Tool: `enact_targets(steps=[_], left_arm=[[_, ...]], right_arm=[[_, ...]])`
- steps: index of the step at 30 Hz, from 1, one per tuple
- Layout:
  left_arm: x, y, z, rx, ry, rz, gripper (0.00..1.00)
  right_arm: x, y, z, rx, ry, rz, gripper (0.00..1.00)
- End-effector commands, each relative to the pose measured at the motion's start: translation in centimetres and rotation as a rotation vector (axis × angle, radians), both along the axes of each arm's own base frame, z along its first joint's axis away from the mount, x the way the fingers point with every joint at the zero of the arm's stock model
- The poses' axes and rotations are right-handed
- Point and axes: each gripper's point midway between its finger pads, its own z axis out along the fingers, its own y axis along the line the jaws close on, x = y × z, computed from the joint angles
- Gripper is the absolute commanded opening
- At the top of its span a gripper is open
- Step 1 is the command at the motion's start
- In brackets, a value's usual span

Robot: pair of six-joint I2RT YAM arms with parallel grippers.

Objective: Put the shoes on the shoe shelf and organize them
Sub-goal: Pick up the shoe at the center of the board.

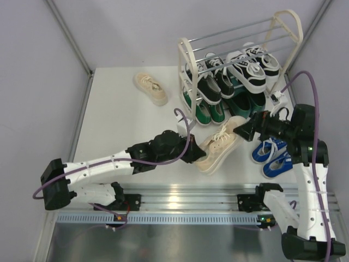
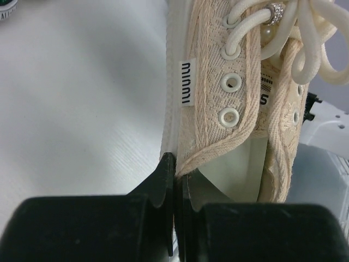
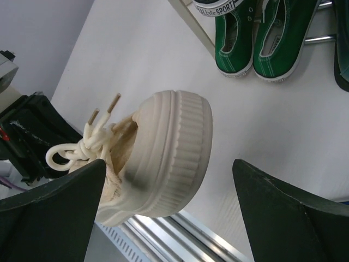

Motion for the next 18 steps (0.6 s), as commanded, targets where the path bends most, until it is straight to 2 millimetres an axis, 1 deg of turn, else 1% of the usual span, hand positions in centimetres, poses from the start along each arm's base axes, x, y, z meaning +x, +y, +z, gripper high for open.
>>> enact_targets(steps=[1, 3, 4, 6, 8, 9, 10, 12, 13, 14, 15, 16, 17, 18], left_arm=[[1.3, -2.9, 11.1, -0.347, -0.124, 0.021, 0.0], [1.2, -3.3, 12.1, -0.383, -0.13, 0.014, 0.0], [1.3, -3.6, 12.0, -0.387, -0.123, 0.014, 0.0], [1.2, -4.0, 12.6, -0.406, -0.123, 0.006, 0.0], [1.2, -4.6, 12.7, -0.414, -0.115, 0.0, 0.0], [1.1, -4.8, 12.8, -0.416, -0.113, -0.003, 0.0], [1.2, -5.0, 12.5, -0.411, -0.109, -0.004, 0.0], [1.1, -5.3, 12.4, -0.414, -0.109, -0.014, 0.0], [1.1, -5.4, 12.2, -0.412, -0.109, -0.017, 0.0], [1.1, -5.5, 12.3, -0.416, -0.119, -0.02, 0.03], [1.1, -5.5, 11.9, -0.409, -0.12, -0.021, 0.09], [0.6, -5.4, 11.8, -0.404, -0.132, -0.057, 0.28], [0.3, -5.4, 11.6, -0.4, -0.145, -0.077, 0.37], [0.0, -5.2, 10.7, -0.384, -0.153, -0.092, 0.49]], right_arm=[[0.7, 0.6, -0.2, 0.075, 0.058, -0.028, 0.99], [0.9, 0.9, -0.4, 0.1, 0.085, -0.01, 0.99], [1.1, 1.1, -0.3, 0.109, 0.087, -0.005, 0.99], [1.1, 1.6, 0.2, 0.144, 0.1, 0.024, 0.99], [1.2, 2.0, 0.9, 0.168, 0.09, 0.053, 0.86], [1.2, 2.3, 1.2, 0.181, 0.085, 0.074, 0.77], [1.0, 2.7, 1.5, 0.202, 0.088, 0.113, 0.59], [0.9, 3.0, 1.8, 0.211, 0.068, 0.153, 0.36], [0.8, 3.1, 1.9, 0.204, 0.057, 0.172, 0.15], [0.6, 2.9, 1.6, 0.16, 0.024, 0.201, 0.11], [0.5, 2.7, 2.2, 0.122, -0.025, 0.218, 0.06], [0.5, 2.2, 2.1, 0.071, -0.058, 0.207, 0.0], [0.5, 1.8, 2.1, -0.021, -0.162, 0.258, 0.0], [-0.6, 1.8, 2.4, -0.046, -0.18, 0.295, 0.0]])
